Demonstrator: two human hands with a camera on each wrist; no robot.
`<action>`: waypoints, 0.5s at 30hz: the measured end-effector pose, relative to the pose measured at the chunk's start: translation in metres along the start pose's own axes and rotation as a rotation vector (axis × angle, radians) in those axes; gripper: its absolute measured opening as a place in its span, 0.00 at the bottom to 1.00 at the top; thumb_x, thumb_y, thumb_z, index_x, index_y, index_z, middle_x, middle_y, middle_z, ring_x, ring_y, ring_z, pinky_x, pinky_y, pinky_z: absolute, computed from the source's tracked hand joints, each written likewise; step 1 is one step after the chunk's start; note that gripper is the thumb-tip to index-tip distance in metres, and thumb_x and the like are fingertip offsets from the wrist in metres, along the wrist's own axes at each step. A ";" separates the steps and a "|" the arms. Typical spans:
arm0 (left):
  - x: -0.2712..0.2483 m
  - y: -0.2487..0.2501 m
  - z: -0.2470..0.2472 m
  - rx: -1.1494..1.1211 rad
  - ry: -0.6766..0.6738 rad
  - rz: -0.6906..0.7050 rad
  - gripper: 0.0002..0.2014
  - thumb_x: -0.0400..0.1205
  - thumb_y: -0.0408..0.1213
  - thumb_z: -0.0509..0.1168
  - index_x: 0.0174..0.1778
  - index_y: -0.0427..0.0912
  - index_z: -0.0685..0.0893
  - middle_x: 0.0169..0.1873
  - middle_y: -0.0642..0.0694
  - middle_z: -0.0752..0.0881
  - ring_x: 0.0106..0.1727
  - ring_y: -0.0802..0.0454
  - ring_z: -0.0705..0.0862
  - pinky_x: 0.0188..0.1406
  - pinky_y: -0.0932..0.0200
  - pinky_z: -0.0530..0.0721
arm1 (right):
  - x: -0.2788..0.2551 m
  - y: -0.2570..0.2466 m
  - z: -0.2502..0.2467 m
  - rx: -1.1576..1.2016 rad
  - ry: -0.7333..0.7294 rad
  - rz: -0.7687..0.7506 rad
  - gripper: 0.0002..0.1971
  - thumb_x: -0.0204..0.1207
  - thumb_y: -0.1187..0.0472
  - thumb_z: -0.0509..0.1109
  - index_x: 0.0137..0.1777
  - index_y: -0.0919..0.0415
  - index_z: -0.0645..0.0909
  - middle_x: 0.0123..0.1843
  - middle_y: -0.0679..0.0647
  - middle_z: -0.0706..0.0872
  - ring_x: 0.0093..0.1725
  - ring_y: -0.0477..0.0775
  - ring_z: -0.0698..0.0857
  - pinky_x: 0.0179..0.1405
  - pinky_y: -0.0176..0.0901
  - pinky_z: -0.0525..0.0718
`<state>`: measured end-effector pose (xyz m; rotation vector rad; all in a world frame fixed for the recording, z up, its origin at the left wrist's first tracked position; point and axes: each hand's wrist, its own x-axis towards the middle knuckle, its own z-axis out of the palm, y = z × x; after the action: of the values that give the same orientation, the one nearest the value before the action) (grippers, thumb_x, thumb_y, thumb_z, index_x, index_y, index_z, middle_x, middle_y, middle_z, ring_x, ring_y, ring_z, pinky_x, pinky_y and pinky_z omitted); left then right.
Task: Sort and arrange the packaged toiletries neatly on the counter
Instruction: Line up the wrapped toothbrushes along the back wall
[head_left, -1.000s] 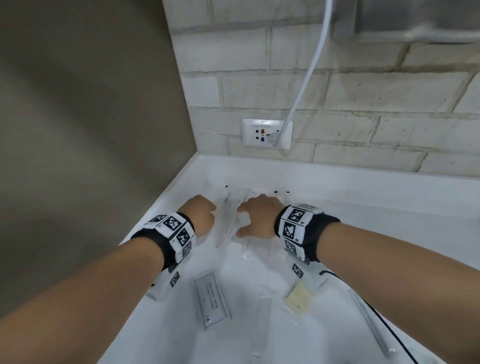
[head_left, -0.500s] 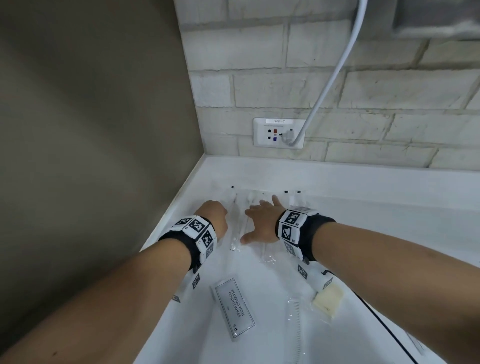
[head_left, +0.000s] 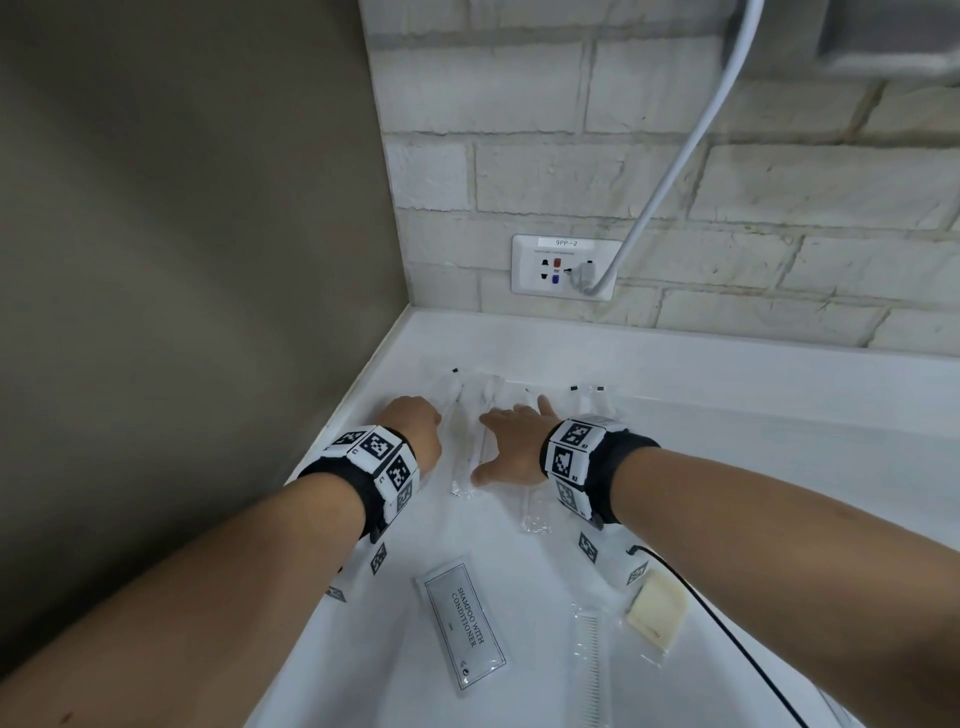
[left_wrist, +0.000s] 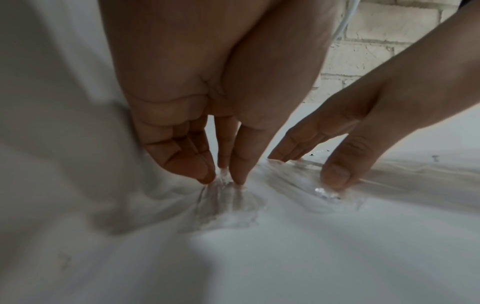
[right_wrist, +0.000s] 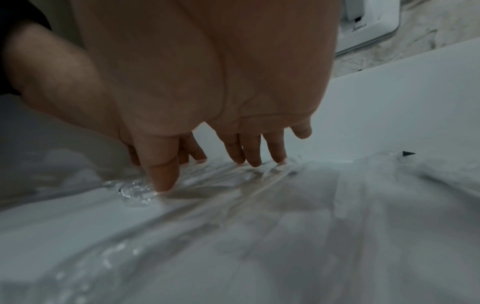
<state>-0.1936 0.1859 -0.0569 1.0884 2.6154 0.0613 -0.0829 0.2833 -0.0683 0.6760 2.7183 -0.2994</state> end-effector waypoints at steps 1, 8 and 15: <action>0.000 0.000 0.000 -0.009 0.004 -0.001 0.22 0.83 0.30 0.61 0.75 0.41 0.78 0.71 0.43 0.81 0.72 0.44 0.79 0.71 0.54 0.77 | 0.001 -0.001 0.000 -0.004 0.000 0.001 0.44 0.73 0.36 0.64 0.84 0.57 0.56 0.84 0.52 0.62 0.84 0.58 0.55 0.83 0.63 0.38; 0.002 -0.002 0.002 -0.038 0.019 0.010 0.24 0.83 0.31 0.61 0.77 0.43 0.74 0.73 0.44 0.79 0.73 0.45 0.77 0.73 0.54 0.75 | 0.000 -0.001 0.001 0.008 0.006 0.005 0.44 0.73 0.37 0.65 0.84 0.57 0.55 0.85 0.53 0.61 0.85 0.59 0.54 0.83 0.63 0.38; 0.008 -0.007 0.004 -0.095 0.030 -0.005 0.25 0.82 0.32 0.64 0.77 0.45 0.73 0.73 0.44 0.77 0.73 0.45 0.76 0.73 0.54 0.75 | -0.009 -0.001 -0.003 0.027 0.024 0.005 0.45 0.73 0.34 0.64 0.84 0.57 0.53 0.86 0.53 0.57 0.85 0.59 0.51 0.82 0.65 0.38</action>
<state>-0.2021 0.1866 -0.0642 1.0556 2.6128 0.2008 -0.0767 0.2790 -0.0616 0.6983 2.7396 -0.3295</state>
